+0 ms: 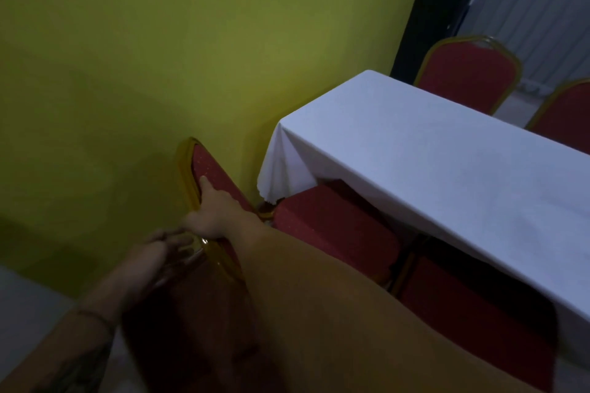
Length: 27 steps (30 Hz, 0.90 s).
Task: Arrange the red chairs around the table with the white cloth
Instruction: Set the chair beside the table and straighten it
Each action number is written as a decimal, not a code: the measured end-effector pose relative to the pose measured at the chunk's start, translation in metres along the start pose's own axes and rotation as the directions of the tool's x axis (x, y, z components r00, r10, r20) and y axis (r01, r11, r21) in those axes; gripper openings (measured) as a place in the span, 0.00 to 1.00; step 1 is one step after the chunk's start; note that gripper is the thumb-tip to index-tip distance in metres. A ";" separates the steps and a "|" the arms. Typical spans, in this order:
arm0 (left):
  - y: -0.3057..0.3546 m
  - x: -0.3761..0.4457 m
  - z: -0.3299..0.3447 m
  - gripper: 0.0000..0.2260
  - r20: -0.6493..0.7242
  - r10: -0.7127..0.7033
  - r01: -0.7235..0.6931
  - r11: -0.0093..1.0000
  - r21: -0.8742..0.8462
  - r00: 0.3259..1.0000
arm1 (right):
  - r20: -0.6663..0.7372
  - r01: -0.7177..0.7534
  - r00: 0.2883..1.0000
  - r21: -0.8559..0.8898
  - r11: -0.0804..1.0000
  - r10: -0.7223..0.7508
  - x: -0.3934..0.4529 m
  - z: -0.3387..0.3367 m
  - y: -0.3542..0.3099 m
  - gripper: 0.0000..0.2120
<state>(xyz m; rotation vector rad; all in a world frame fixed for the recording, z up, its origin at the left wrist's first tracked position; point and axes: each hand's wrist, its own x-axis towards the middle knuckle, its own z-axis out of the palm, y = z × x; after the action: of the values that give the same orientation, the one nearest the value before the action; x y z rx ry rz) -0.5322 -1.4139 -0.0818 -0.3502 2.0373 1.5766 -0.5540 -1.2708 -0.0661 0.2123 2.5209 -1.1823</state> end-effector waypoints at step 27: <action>0.065 -0.065 0.091 0.11 -0.143 0.099 -0.039 0.925 0.377 0.985 | 0.032 -0.055 0.998 -0.119 0.991 0.059 -0.152 0.001 0.110 0.33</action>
<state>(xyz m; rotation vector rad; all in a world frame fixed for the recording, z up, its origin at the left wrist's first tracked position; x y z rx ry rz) -0.4890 -1.3166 -0.0086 -0.2684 2.4398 1.1907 -0.3817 -1.1988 -0.0890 0.2298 2.5266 -1.0035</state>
